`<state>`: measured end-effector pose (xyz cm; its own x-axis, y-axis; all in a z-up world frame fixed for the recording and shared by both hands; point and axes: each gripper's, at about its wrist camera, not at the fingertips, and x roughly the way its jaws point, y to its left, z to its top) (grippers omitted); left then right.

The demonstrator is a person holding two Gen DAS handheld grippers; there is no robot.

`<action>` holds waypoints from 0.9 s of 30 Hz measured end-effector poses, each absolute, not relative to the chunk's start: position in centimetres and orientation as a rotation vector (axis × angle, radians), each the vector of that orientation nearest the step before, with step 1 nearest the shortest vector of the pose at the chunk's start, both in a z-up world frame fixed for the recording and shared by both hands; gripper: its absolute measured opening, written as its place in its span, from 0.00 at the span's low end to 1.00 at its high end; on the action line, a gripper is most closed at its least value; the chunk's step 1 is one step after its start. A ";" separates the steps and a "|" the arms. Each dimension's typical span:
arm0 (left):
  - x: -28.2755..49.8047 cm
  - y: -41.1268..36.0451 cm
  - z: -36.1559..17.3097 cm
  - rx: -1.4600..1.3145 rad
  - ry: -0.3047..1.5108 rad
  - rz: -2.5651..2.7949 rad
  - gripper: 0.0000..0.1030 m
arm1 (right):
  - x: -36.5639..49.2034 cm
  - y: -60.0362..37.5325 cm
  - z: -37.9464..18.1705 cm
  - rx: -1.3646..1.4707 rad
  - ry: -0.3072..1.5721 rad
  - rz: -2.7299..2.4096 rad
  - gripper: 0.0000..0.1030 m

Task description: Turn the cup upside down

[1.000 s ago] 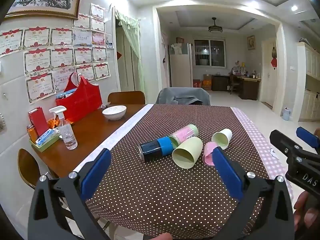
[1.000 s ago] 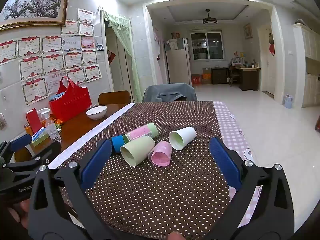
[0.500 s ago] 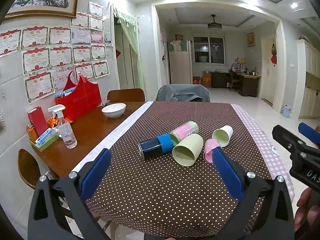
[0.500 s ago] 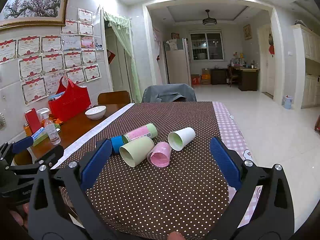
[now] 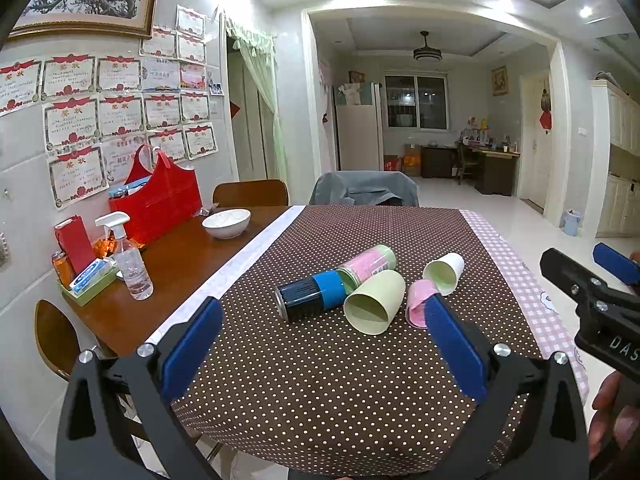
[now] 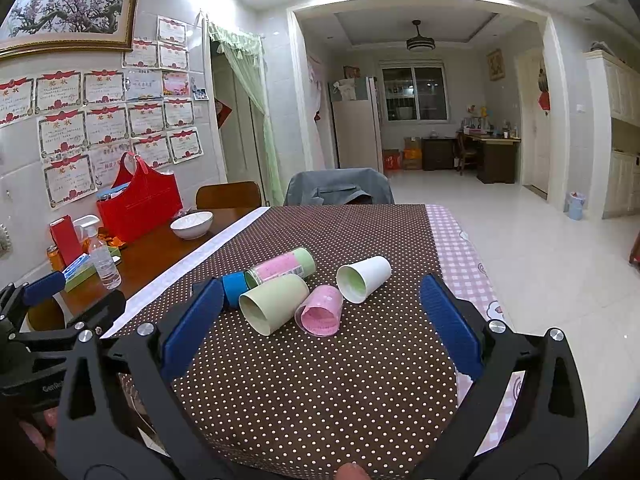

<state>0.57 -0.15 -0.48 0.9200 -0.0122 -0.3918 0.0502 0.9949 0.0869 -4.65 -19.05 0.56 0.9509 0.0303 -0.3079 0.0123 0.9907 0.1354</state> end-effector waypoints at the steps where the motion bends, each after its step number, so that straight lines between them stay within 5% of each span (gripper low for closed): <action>1: 0.6 -0.1 -0.4 0.096 0.401 -0.031 0.96 | -4.8 -18.8 0.9 0.134 0.315 0.009 0.94; 27: 1.1 0.4 -0.7 0.088 0.408 -0.033 0.96 | -4.1 -18.2 0.9 0.115 0.322 0.013 0.94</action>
